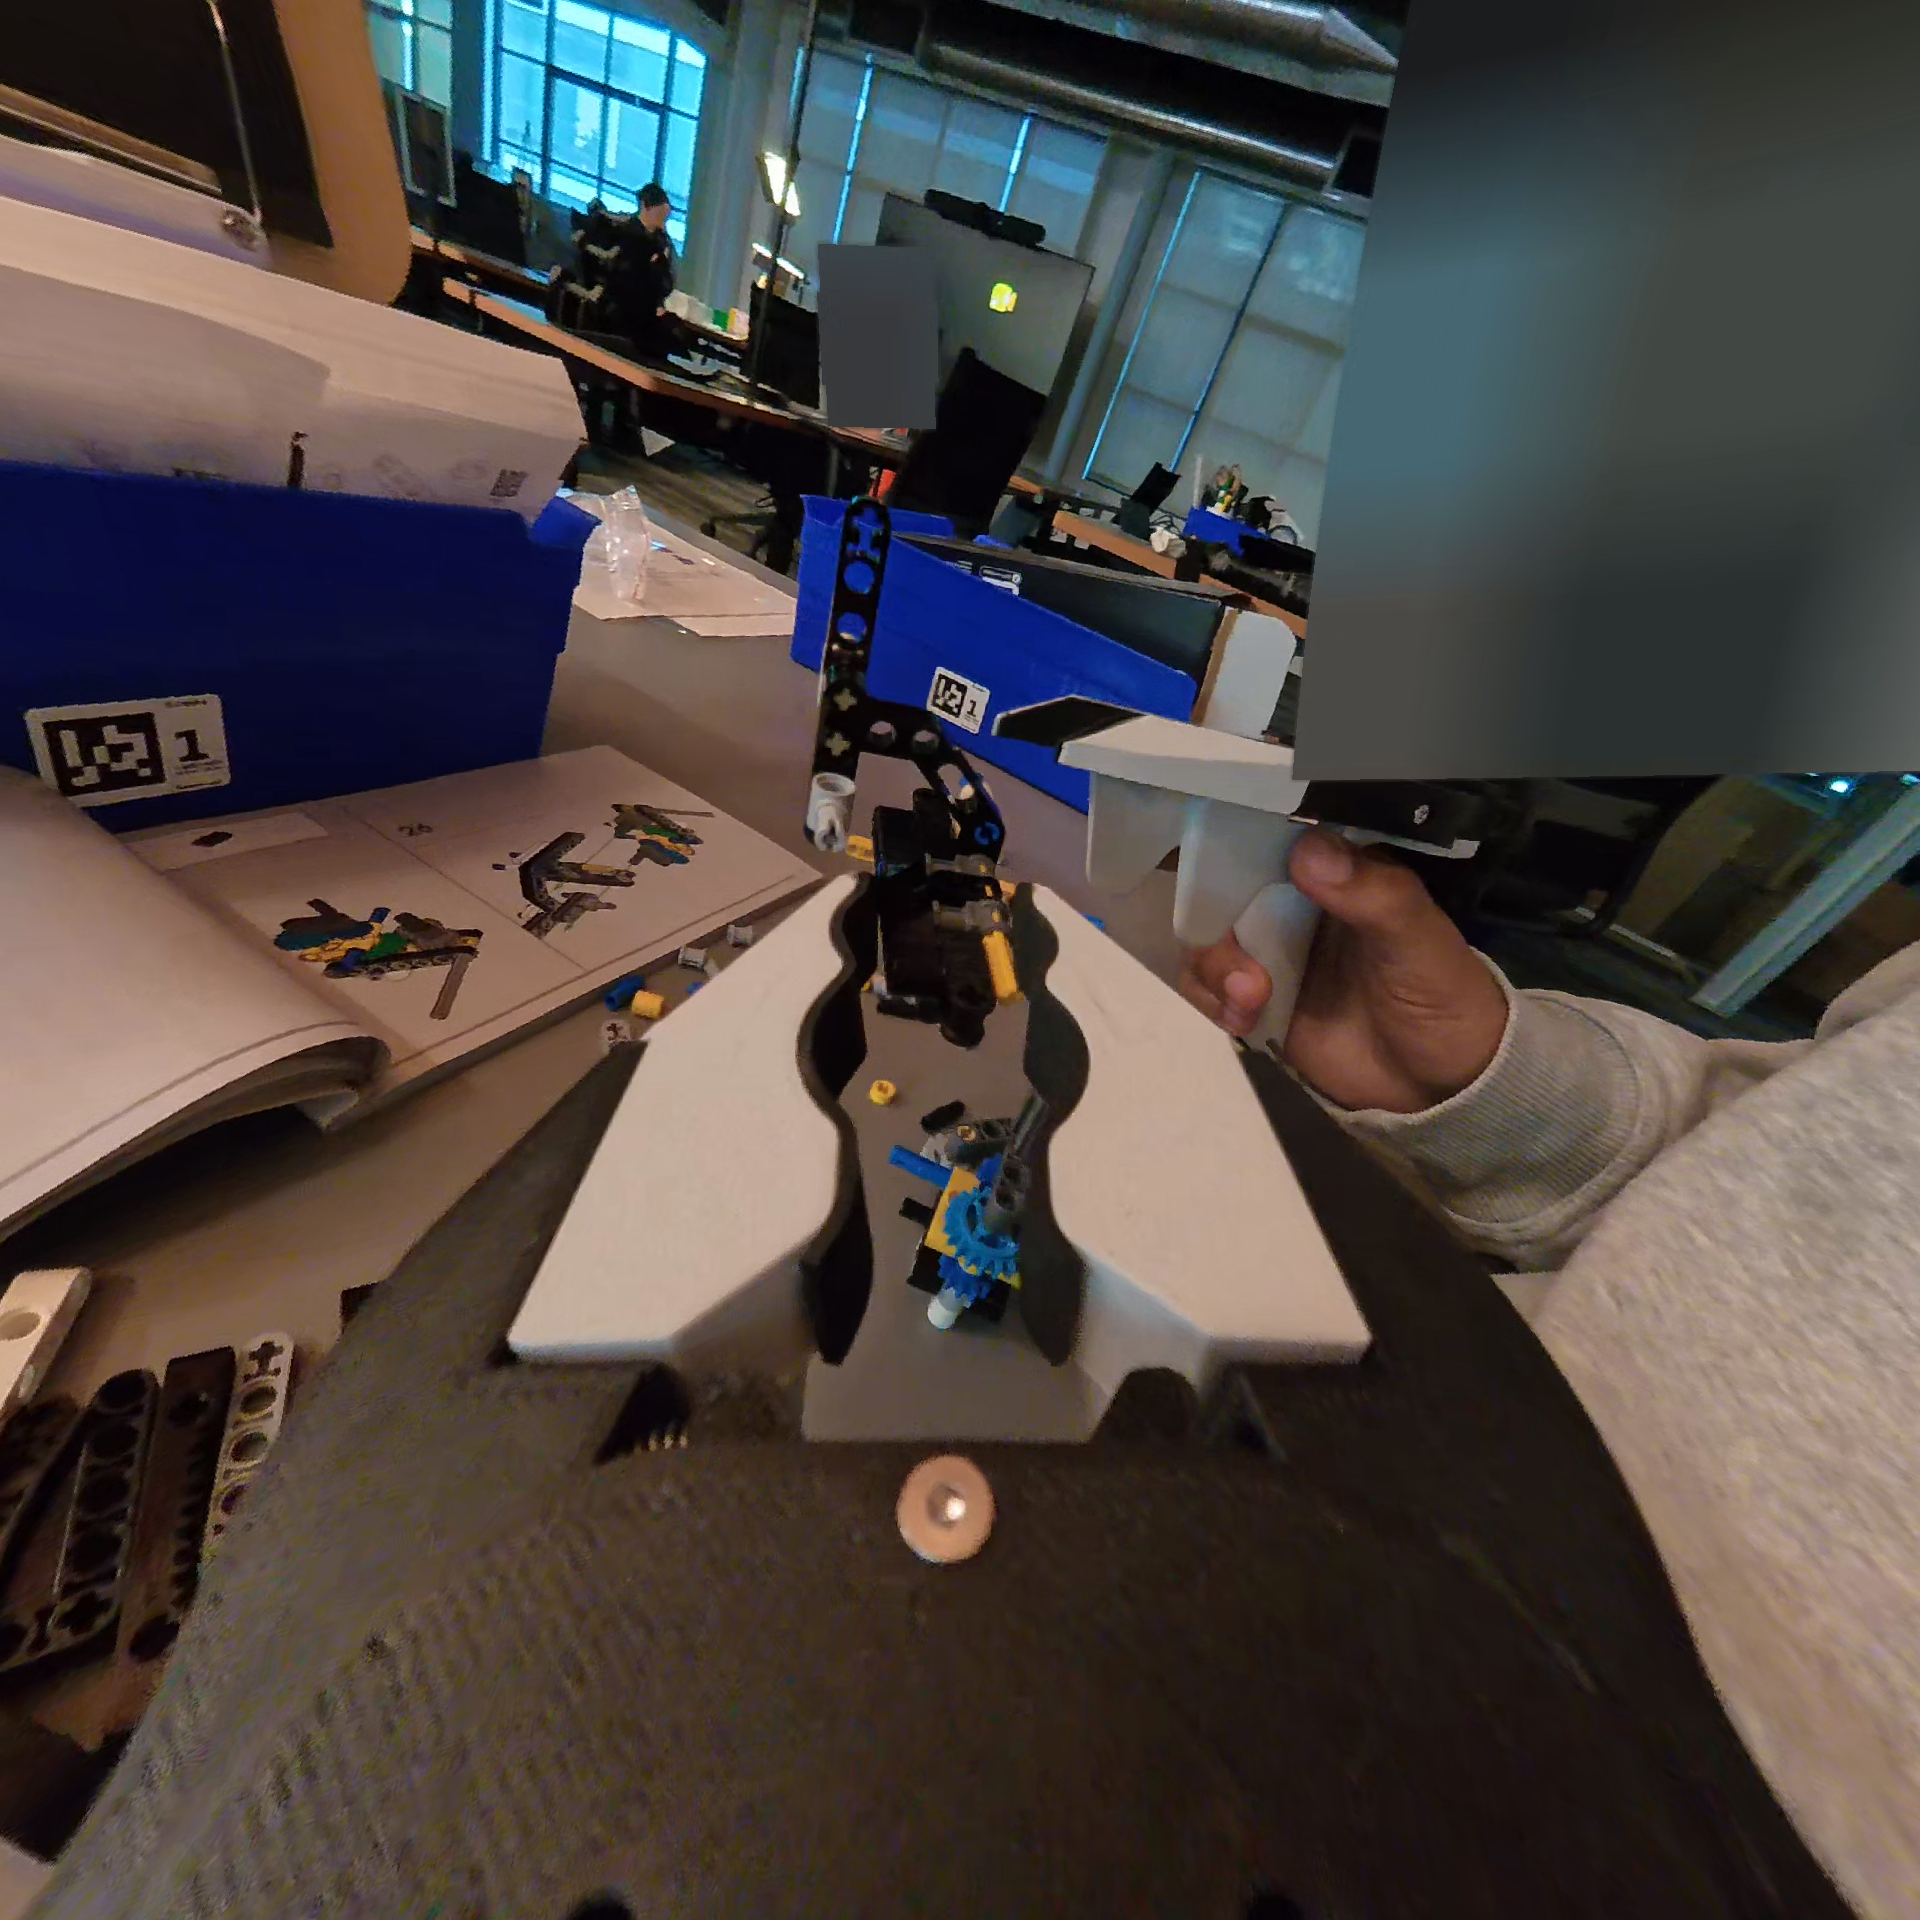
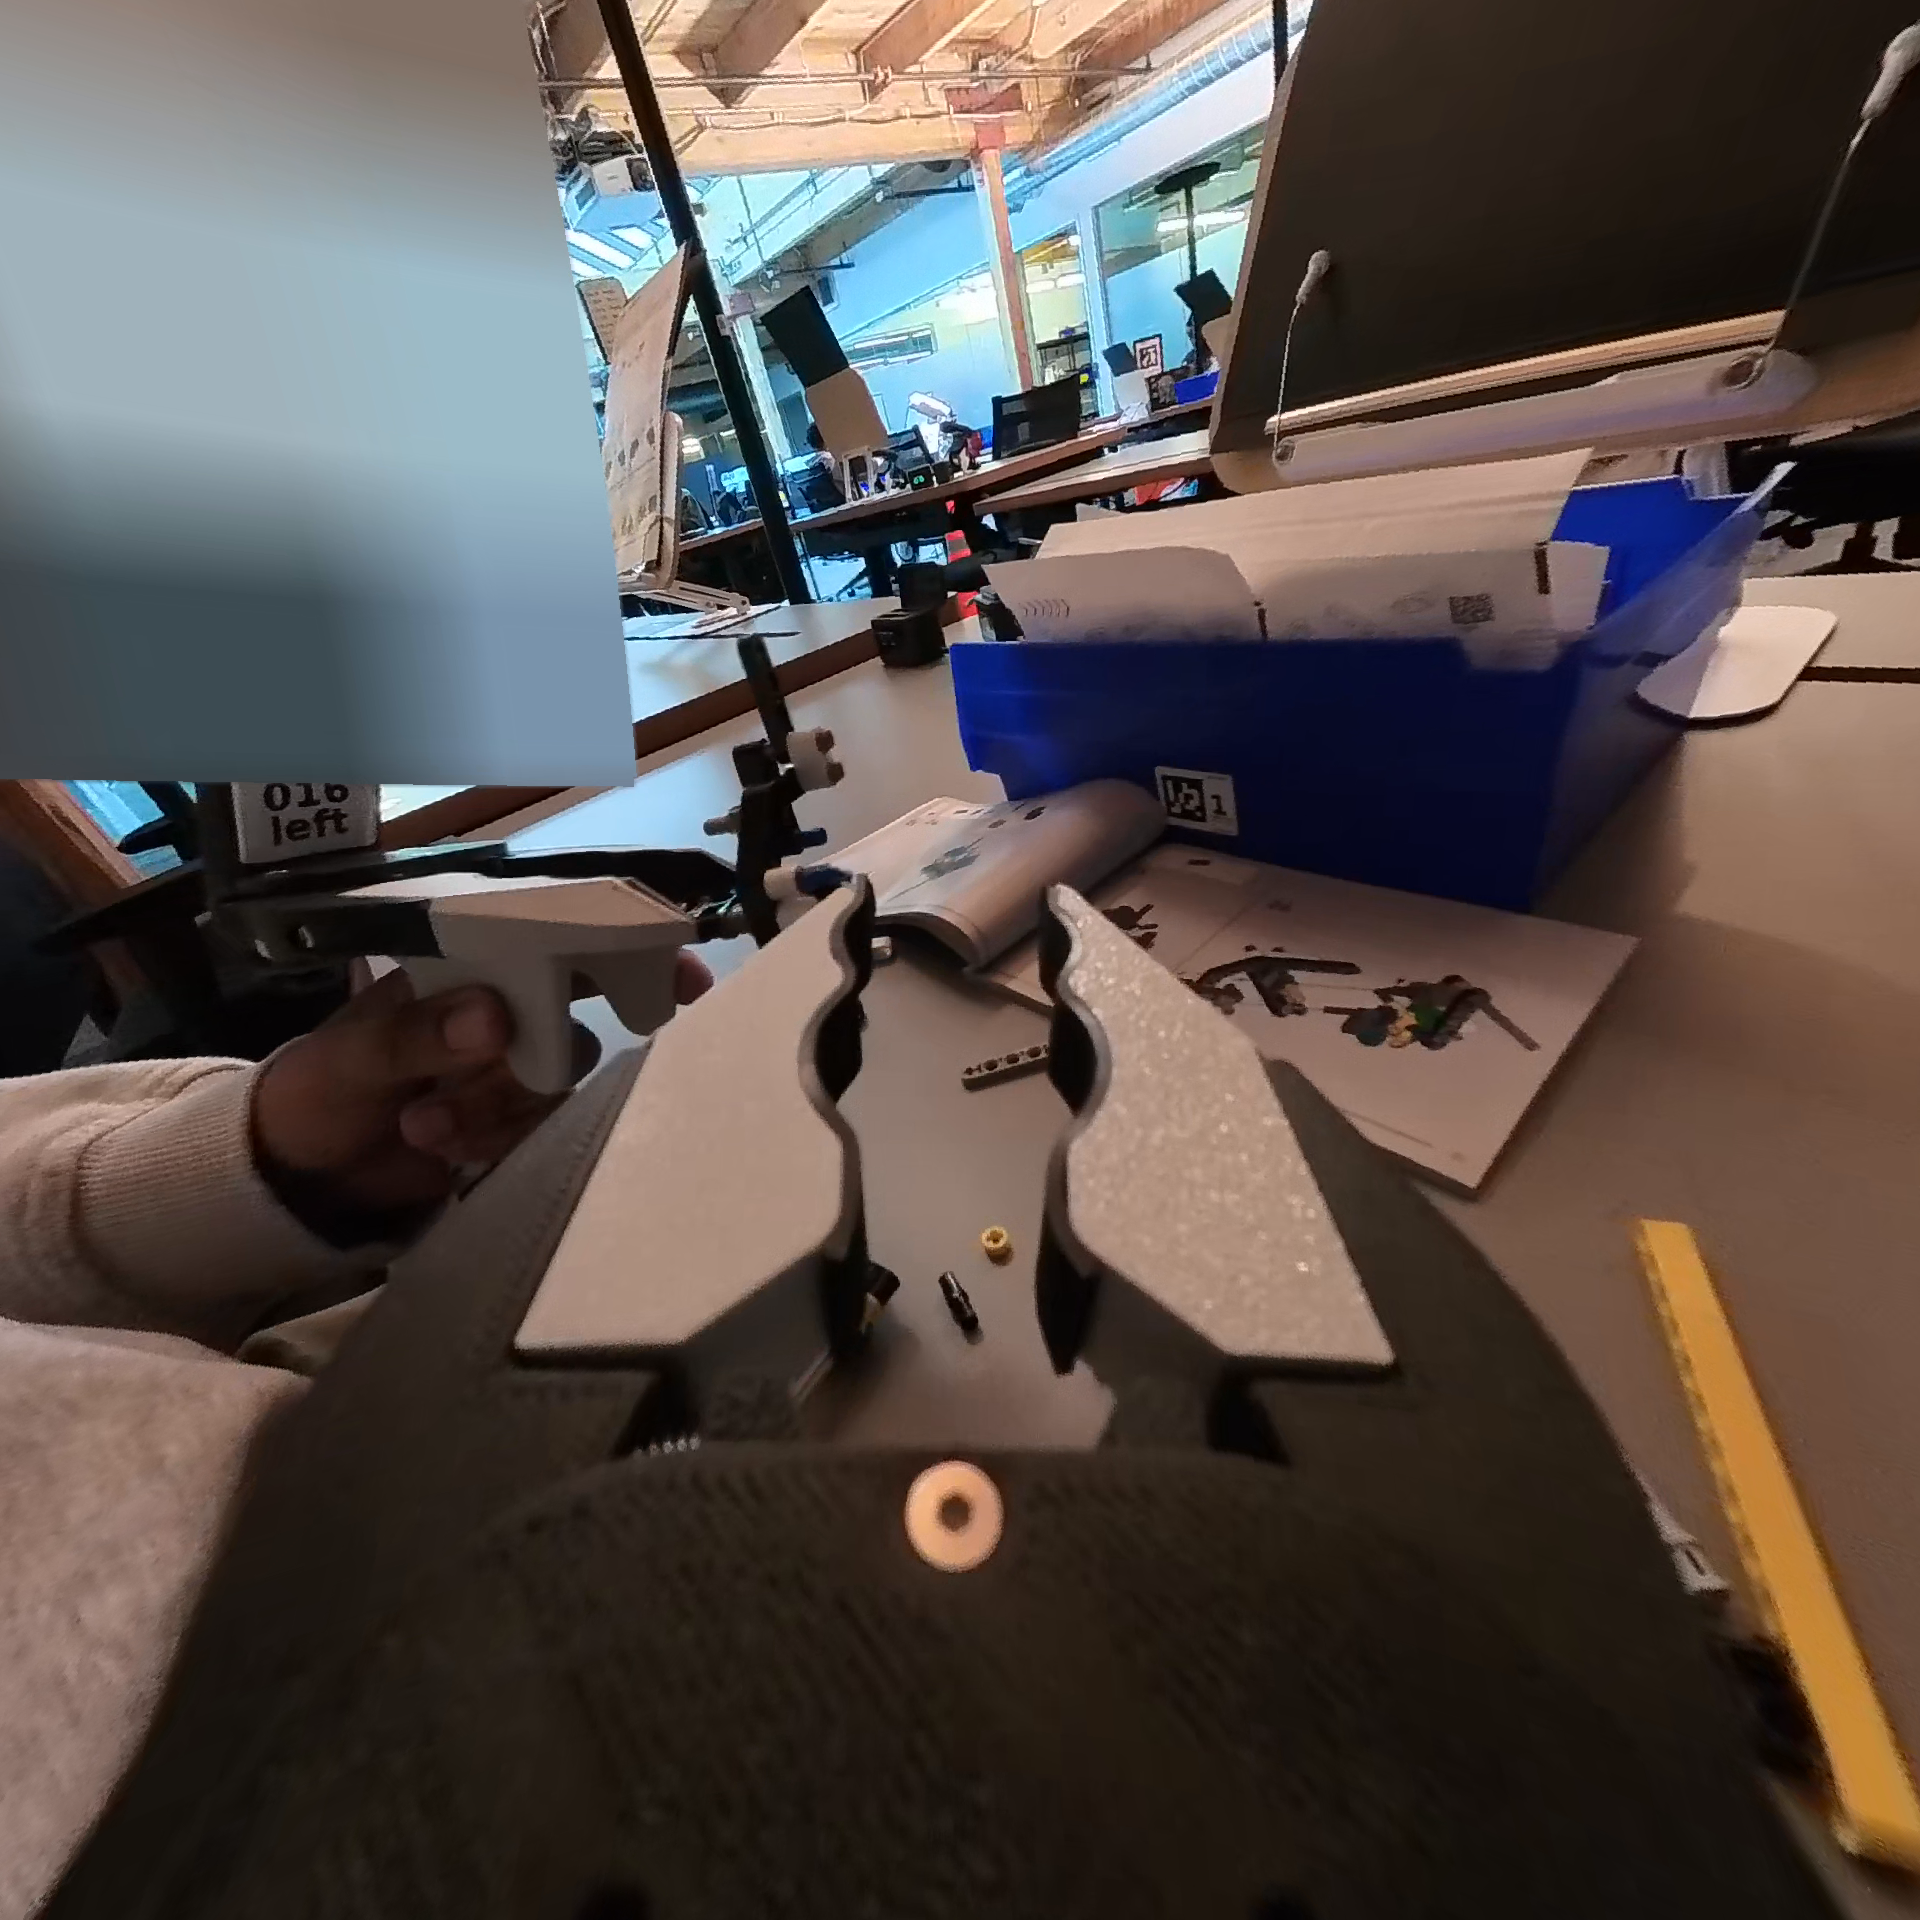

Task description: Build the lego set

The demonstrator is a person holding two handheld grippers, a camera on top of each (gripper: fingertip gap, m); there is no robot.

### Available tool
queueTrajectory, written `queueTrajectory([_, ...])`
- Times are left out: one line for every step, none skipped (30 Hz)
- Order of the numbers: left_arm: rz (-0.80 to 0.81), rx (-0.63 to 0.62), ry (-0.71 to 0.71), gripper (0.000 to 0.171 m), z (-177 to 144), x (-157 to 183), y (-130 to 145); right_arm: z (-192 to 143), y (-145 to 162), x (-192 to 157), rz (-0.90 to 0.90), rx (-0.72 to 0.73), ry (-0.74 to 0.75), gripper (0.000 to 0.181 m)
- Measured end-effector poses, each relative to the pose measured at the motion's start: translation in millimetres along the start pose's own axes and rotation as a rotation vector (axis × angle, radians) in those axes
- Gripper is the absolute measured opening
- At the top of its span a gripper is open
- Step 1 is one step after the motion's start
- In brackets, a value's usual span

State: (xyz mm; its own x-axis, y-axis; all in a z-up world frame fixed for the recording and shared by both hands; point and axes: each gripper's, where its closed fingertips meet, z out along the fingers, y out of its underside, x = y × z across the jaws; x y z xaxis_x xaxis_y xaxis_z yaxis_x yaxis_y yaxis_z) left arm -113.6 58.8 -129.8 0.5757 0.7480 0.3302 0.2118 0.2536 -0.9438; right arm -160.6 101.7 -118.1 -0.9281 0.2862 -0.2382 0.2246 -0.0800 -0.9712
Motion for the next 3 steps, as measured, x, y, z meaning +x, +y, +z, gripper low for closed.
queueTrajectory([0.000, -0.002, 0.008, 0.023, 0.2, 1.1, 0.4, 0.1, 0.5, 0.2, 0.003, -0.001, -0.002, 0.030])
queueTrajectory([0.001, -0.005, 0.013, 0.023, 0.4, 1.7, 0.9, 0.1, 1.0, 0.3, 0.006, -0.002, -0.003, 0.030])
queueTrajectory([0.002, -0.007, 0.017, 0.023, 0.5, 2.1, 1.4, 0.2, 1.4, 0.5, 0.008, -0.003, -0.004, 0.030])
